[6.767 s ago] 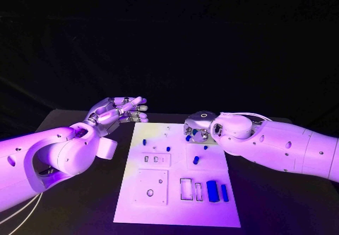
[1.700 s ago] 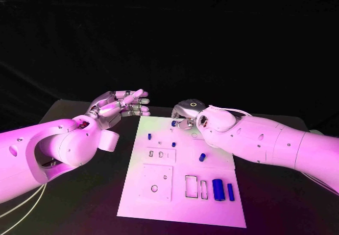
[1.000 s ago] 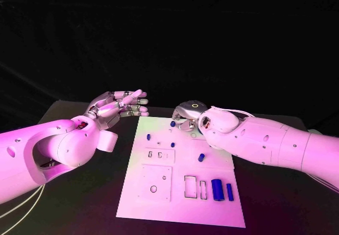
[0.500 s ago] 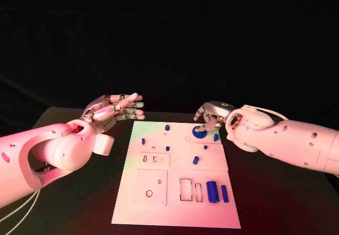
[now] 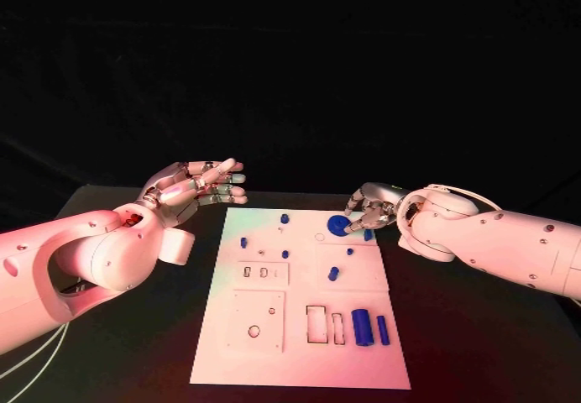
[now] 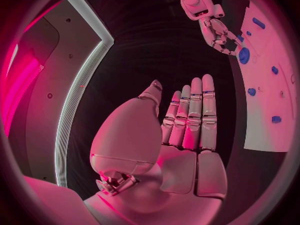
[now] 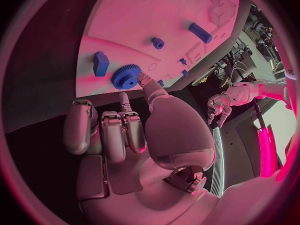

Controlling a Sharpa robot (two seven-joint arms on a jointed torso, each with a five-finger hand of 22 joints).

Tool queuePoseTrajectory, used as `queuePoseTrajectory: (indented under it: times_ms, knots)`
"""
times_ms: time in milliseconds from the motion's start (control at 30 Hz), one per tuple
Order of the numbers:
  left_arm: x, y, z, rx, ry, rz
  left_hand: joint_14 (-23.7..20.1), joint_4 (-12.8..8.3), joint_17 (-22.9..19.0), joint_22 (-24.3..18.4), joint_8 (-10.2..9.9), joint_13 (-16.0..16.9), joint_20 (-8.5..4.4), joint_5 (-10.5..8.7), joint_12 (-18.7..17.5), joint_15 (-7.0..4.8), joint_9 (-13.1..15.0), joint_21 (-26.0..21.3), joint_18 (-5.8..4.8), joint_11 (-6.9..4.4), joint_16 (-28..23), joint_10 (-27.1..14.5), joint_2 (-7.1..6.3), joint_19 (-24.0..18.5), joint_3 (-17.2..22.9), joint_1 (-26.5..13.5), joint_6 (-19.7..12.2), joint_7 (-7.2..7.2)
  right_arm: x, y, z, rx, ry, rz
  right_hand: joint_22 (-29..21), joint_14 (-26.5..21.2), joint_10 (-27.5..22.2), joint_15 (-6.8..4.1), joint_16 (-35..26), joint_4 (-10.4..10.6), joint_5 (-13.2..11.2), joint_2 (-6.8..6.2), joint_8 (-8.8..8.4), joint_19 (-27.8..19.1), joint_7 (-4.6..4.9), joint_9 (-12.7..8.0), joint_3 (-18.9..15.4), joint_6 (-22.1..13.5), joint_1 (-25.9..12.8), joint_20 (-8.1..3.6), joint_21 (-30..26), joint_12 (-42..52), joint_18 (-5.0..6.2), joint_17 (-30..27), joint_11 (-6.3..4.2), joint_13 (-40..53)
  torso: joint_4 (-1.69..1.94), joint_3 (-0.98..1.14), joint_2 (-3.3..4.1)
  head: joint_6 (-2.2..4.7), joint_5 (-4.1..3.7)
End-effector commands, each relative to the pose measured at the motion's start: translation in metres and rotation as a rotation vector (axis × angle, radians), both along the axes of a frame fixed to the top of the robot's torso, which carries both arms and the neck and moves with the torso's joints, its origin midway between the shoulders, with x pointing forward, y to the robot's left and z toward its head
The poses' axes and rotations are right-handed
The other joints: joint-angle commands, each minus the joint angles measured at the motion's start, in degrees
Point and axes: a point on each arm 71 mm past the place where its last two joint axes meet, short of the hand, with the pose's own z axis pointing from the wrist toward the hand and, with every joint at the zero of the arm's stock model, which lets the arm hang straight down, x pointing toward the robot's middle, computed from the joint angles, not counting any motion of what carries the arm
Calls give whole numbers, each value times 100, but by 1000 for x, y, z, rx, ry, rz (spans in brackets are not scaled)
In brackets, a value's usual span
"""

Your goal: Assemble the parts on the task board

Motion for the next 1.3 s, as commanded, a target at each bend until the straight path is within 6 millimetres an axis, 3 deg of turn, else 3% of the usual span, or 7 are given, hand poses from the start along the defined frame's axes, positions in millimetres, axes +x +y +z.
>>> queuePoseTrajectory:
  times_ms: [33,200,300,500,733,933,1300]
  knots:
    - [0,-2,1,-7,-6,-23,-44,-44,9,-8,-26,-7,7,-18,-39,-2,-5,-27,9,23,-18,-7,25,-35,-5,10,8,32,1,0,-5,15,40,-18,69,592,452,49,40,8,64,64,49,52,3,12,-45,-71,20,10,48,55,-118,1434,24,1279,10,3,16,-6,7]
    - [0,-1,1,-6,-6,-19,-46,-53,12,-10,-29,-8,8,-18,-42,-2,-5,-27,9,21,-23,-5,29,-37,-3,23,11,29,3,2,-6,21,32,-23,171,601,485,69,56,15,195,88,116,95,24,24,-67,-182,15,30,111,87,-136,1477,45,1329,8,4,23,-17,6]
    - [0,-1,1,-6,-6,-19,-46,-53,12,-10,-29,-8,8,-18,-42,-2,-5,-27,9,21,-23,-5,29,-37,-3,23,11,29,4,2,-6,23,24,-34,211,606,488,90,64,19,480,88,191,102,51,45,-82,-351,-1,49,133,92,-141,1499,69,1336,5,2,20,-38,1]
    - [0,0,1,-5,-5,-18,-46,-53,12,-10,-29,-8,8,-18,-42,-2,-5,-27,9,21,-23,-5,29,-37,-3,23,11,29,6,2,-5,20,7,-43,294,608,517,119,66,21,790,85,619,115,81,247,-80,-784,-35,87,178,117,-151,1505,112,1377,5,7,15,-52,5]
    - [0,0,1,-4,-4,-20,-47,-56,13,-10,-29,-8,9,-18,-43,-2,-5,-28,10,20,-25,-2,32,-38,-3,28,14,28,6,6,-4,8,-17,-31,310,608,501,132,66,10,688,73,1090,98,90,457,-80,-1129,-52,96,175,104,-146,1505,113,1359,6,10,15,-57,12]
    - [0,-1,0,-3,-1,-22,-47,-56,13,-10,-29,-8,9,-18,-43,-2,-5,-28,10,20,-25,-2,32,-38,-3,28,14,28,7,11,-4,-19,-30,-14,321,608,481,138,66,-15,590,59,1391,91,96,577,-85,-1358,-37,102,170,87,-145,1505,115,1335,11,9,20,-60,7]
    - [0,-1,0,-2,3,-24,-47,-56,13,-10,-29,-8,9,-18,-43,-2,-5,-28,10,20,-25,-2,32,-38,-3,28,14,28,8,16,-7,-61,-34,7,335,608,483,135,66,-38,527,71,1606,91,90,648,-75,-1444,-21,102,171,88,-145,1505,111,1338,10,8,17,-93,10]
